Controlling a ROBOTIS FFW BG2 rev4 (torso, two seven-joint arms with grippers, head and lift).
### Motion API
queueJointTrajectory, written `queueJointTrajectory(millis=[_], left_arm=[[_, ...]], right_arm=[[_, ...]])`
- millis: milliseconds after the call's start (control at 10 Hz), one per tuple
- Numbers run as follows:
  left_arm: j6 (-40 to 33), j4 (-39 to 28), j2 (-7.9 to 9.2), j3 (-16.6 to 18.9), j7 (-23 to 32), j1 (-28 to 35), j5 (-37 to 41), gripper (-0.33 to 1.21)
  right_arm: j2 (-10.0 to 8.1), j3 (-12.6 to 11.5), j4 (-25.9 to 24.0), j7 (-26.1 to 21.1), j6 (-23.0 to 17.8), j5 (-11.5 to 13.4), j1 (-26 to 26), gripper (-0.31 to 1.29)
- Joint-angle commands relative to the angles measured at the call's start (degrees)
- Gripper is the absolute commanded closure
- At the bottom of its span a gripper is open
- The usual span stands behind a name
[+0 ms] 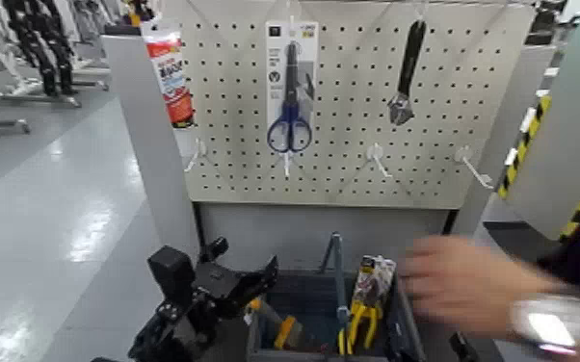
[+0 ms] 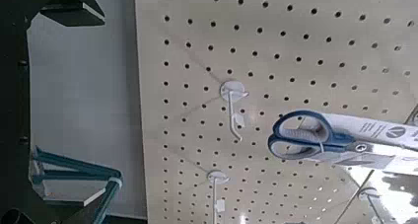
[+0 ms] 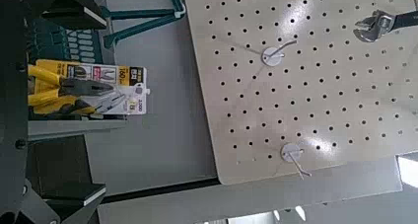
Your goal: Put the red screwdriver into the crate.
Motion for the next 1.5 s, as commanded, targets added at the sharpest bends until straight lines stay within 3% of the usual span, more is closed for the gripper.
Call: queueJointTrajectory(millis=[100, 1000, 1100, 1500], left_arm=[[-2.44, -0.46, -0.58, 2.15, 2.98, 4.00, -2.23, 0.10], [-8.33, -5.82, -0.67, 6.99, 10.98, 17.01, -12.07, 0.10], [-8.42, -7.32, -0.58, 7.16, 13.88, 18.33, -13.92, 0.09], [-8.16, -7.49, -0.50, 6.81, 14.23, 18.41, -14.00, 0.09]], right_arm=[[-0.05, -0.26, -0.09, 0.07, -0.37, 0.63, 0.00, 0.13], [0.39, -0.87, -0.35, 0.07, -0.46, 1.33, 0.61, 0.13], [0.47, -0.87, -0.44, -0.02, -0.46, 1.42, 0.79, 0.13], [0.65, -1.22, -0.79, -0.02, 0.24, 2.30, 0.79, 0.13]])
